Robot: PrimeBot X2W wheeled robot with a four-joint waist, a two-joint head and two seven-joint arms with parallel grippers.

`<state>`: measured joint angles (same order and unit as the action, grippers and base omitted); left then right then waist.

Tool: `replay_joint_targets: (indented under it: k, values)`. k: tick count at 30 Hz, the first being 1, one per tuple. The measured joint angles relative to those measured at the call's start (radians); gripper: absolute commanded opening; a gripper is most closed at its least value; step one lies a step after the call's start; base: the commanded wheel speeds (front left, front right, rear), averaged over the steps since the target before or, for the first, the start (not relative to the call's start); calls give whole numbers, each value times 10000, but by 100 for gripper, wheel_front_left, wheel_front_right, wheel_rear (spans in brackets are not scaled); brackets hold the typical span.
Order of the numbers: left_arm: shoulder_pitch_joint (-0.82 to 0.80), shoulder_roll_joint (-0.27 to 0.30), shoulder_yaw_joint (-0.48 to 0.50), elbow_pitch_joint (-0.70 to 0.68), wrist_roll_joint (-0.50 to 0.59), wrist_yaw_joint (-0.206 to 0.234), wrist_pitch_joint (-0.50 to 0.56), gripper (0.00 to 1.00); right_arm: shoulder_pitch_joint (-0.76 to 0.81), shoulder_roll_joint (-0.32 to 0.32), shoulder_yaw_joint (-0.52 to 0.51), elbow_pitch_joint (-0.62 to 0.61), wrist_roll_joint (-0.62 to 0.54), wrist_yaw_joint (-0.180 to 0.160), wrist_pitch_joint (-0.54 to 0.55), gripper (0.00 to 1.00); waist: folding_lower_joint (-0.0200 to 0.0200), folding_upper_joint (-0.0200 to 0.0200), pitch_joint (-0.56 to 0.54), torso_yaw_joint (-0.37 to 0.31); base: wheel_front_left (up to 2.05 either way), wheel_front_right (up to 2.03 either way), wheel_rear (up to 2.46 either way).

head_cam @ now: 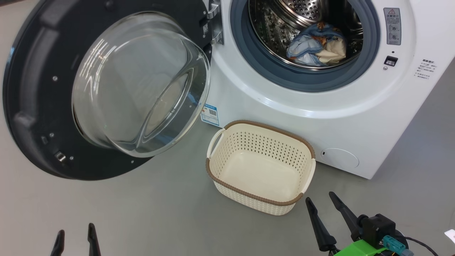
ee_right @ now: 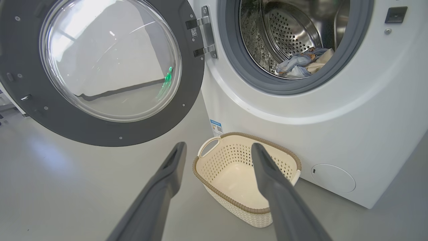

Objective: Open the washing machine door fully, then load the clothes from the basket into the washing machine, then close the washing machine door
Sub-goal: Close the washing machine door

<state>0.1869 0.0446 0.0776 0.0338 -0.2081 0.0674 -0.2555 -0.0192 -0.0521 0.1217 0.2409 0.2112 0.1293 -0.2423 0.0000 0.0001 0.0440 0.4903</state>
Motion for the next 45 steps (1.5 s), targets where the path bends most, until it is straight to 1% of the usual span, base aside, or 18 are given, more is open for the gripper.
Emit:
replay_joint_targets:
  k: [24,33,35,36,37,40,43,45]
  values:
    - [8,0,27,0,-2,0,0,100,3,-2,31,-40,-8,0,119,100,0,0,-112,-44,0,0,0]
    - [9,0,23,-2,0,2,0,100,3,-2,25,-86,-35,0,134,100,0,0,-2,-79,0,0,0]
    - [9,0,23,-2,-2,65,0,100,3,-2,19,-94,-167,0,151,100,0,0,14,-86,0,0,0]
    - [9,0,25,-6,0,86,0,46,3,-2,19,-94,-217,0,165,100,0,0,17,-89,0,0,0]
    - [9,0,29,-23,-2,86,0,0,3,-2,17,-98,-230,0,165,100,0,0,19,-92,0,0,0]
    - [7,-6,113,-132,-134,82,0,0,3,-2,12,-104,-244,0,165,100,0,0,21,-93,0,0,0]
    - [-2,-8,451,-270,-481,46,2,0,3,-2,10,-111,-244,0,167,100,0,0,15,-89,0,0,0]
    - [-11,-12,782,-274,-679,-123,0,0,3,-2,10,-119,-244,0,173,100,0,0,13,-87,0,0,0]
